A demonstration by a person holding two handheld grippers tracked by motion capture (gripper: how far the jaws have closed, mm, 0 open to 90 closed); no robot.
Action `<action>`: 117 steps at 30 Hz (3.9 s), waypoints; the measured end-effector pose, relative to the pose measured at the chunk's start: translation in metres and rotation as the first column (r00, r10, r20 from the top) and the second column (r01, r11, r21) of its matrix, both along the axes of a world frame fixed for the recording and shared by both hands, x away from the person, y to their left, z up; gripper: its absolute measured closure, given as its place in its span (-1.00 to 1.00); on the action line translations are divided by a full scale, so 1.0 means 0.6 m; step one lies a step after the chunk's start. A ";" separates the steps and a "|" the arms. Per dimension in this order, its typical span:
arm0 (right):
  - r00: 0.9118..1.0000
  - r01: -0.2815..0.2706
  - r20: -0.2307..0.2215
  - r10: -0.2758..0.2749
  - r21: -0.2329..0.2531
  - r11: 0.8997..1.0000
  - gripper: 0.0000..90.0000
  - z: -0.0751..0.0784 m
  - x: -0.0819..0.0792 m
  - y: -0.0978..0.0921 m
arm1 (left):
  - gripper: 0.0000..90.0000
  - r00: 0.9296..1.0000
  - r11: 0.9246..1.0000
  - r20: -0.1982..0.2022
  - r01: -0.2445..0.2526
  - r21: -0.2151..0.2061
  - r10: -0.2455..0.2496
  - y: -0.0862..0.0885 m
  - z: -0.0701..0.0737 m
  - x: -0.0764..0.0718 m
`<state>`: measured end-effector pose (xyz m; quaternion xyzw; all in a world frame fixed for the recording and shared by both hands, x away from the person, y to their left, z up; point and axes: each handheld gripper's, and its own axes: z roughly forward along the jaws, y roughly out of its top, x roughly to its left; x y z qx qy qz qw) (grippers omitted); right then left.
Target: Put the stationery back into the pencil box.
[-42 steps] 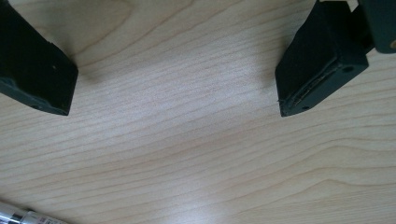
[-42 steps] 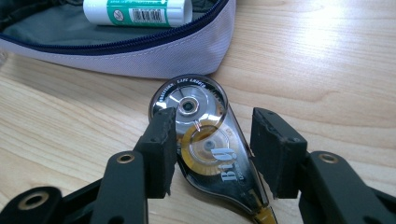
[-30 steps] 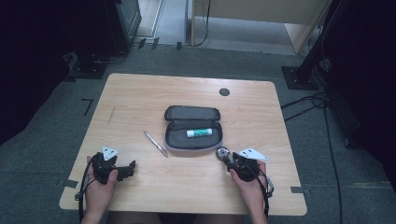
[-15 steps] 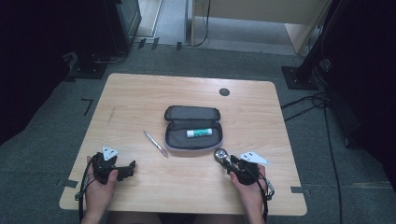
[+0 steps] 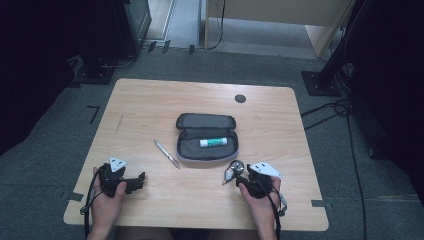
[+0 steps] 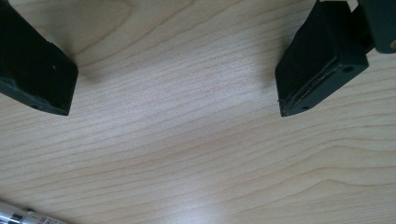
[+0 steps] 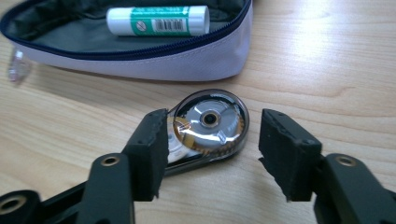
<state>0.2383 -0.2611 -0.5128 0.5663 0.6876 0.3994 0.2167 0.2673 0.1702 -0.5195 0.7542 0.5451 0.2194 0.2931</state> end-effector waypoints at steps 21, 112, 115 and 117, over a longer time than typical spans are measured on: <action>0.997 0.055 -0.046 -0.054 0.013 0.998 -0.11 -0.003 0.038 0.008 | -1.00 1.000 1.000 0.000 0.000 0.000 0.000 0.000 0.000 0.000; 0.898 -0.439 -0.041 0.438 -0.145 0.887 -0.35 -0.017 -0.012 0.138 | -1.00 0.979 0.979 0.018 0.202 -0.014 -0.201 0.036 0.006 -0.018; 0.902 -0.432 -0.042 0.430 -0.146 0.890 -0.36 -0.017 -0.010 0.139 | -1.00 0.984 0.984 0.010 0.177 -0.033 -0.177 0.044 0.001 -0.013; 0.900 -0.436 -0.042 0.434 -0.146 0.888 -0.35 -0.017 -0.009 0.139 | -1.00 0.982 0.982 0.002 0.187 -0.023 -0.187 0.040 0.001 -0.011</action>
